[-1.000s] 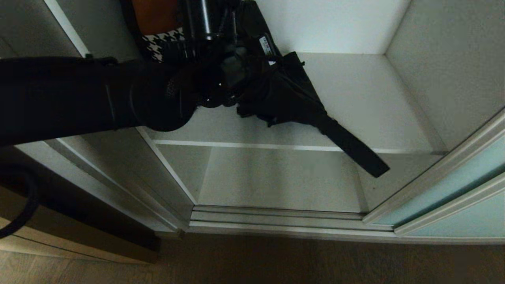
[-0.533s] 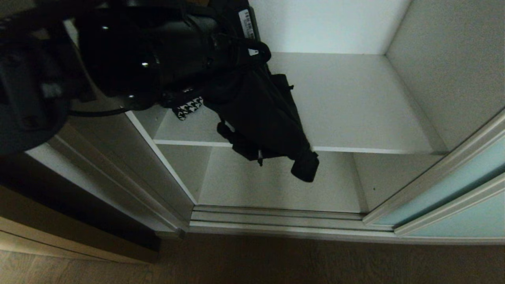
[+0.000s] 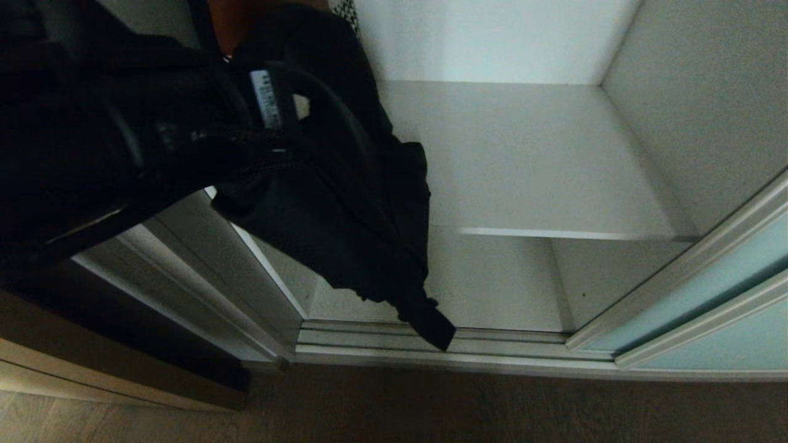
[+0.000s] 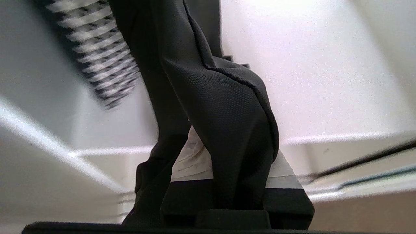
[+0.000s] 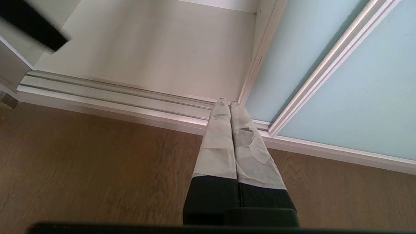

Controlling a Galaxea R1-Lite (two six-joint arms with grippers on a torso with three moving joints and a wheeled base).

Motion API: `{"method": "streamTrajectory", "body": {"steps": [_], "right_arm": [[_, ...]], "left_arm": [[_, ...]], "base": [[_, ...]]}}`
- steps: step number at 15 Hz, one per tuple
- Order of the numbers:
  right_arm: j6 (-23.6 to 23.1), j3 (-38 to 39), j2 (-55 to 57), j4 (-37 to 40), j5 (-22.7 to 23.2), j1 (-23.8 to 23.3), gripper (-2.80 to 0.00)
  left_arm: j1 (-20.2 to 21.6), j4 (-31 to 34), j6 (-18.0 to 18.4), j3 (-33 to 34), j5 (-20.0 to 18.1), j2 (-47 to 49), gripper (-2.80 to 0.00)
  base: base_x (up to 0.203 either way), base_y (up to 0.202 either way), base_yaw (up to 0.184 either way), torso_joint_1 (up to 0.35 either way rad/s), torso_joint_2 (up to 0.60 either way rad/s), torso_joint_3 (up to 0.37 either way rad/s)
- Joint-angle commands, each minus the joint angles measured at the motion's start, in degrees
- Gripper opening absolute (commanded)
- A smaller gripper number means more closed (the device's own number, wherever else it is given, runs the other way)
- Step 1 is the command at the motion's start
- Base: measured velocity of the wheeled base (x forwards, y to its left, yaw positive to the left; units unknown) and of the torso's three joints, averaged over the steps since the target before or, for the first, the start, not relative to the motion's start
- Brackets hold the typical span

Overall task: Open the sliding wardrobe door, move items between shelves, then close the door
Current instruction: Place the bag on the lower shelf

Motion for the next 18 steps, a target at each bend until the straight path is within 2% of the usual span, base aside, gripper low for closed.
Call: {"method": "streamTrajectory", "body": {"steps": [1,5,9,11,12,15,17,18], "right_arm": [[0.0,0.0,-0.1,0.0,0.0,0.0,-2.8],[0.0,0.0,-0.1,0.0,0.0,0.0,-2.8],[0.0,0.0,-0.1,0.0,0.0,0.0,-2.8],[0.0,0.0,-0.1,0.0,0.0,0.0,-2.8],[0.0,0.0,-0.1,0.0,0.0,0.0,-2.8],[0.0,0.0,-0.1,0.0,0.0,0.0,-2.8],[0.0,0.0,-0.1,0.0,0.0,0.0,-2.8],[0.0,0.0,-0.1,0.0,0.0,0.0,-2.8]], "left_arm": [[2.0,0.0,1.0,7.1,0.1,-9.5,-2.8],[10.7,0.8,5.2,16.2,-0.2,-16.7,-2.8],[19.2,0.6,7.4,19.9,-0.4,-21.0,-2.8],[20.7,0.2,8.7,21.4,-0.5,-21.8,-2.8],[22.7,-0.4,9.8,22.9,-0.8,-23.1,-2.8],[27.8,-1.5,15.8,24.1,-1.1,-27.6,-2.8],[28.7,-1.5,16.5,24.8,-1.1,-28.4,-2.8],[30.5,-1.5,16.5,25.9,-1.1,-30.3,-2.8]], "base": [[0.0,0.0,0.0,0.0,0.0,0.0],[0.0,0.0,0.0,0.0,0.0,0.0],[0.0,0.0,0.0,0.0,0.0,0.0],[0.0,0.0,0.0,0.0,0.0,0.0],[0.0,0.0,0.0,0.0,0.0,0.0],[0.0,0.0,0.0,0.0,0.0,0.0],[0.0,0.0,0.0,0.0,0.0,0.0],[0.0,0.0,0.0,0.0,0.0,0.0]]}}
